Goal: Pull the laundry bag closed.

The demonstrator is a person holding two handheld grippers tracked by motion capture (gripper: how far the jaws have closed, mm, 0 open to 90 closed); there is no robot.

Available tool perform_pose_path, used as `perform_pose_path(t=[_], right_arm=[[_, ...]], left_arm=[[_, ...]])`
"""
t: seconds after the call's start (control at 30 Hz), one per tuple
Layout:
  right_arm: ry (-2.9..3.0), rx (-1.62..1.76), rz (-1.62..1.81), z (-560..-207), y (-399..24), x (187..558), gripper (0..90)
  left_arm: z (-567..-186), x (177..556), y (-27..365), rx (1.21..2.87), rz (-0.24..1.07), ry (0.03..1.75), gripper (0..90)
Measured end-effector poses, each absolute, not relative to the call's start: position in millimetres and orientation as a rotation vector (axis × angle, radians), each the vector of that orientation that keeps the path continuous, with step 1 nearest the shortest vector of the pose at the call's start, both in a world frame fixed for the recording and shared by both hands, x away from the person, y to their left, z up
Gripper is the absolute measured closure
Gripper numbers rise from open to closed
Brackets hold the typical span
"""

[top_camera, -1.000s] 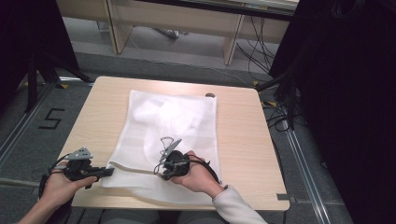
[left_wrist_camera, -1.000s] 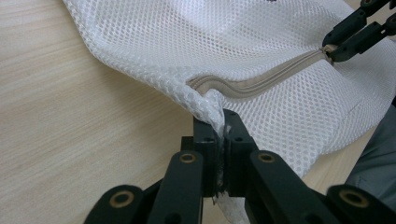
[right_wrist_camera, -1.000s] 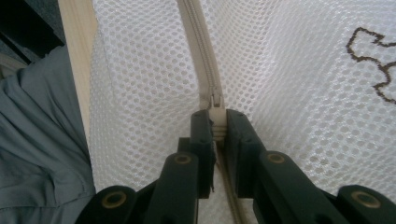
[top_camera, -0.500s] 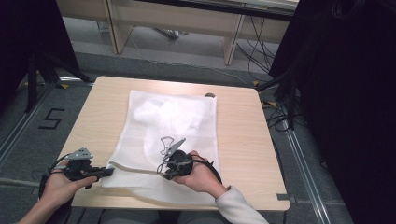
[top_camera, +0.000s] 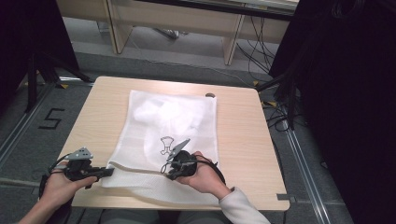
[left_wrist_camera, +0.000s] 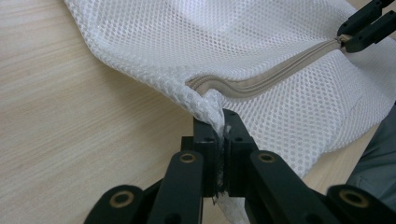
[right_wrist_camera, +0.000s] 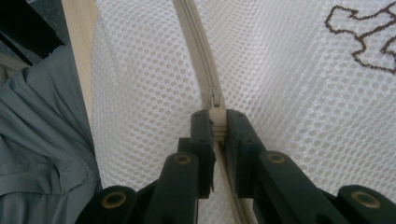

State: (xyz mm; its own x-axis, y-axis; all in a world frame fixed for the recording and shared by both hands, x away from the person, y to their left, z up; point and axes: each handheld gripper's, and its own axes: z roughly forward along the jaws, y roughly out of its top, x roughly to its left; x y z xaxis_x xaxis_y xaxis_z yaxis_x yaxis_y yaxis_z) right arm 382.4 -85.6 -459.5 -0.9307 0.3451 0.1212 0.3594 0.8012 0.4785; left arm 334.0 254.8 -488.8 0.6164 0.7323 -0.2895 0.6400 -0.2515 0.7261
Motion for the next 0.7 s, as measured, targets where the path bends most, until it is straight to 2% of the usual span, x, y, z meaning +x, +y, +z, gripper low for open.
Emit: perform_pose_path(t=[0.7], right_arm=[[-2.953, -0.596, -0.791, -457.1, -95.2, 379.5, 82.7]], left_arm=[[-489.0, 334.1, 254.8, 1.961, 0.130, 1.084, 85.8]])
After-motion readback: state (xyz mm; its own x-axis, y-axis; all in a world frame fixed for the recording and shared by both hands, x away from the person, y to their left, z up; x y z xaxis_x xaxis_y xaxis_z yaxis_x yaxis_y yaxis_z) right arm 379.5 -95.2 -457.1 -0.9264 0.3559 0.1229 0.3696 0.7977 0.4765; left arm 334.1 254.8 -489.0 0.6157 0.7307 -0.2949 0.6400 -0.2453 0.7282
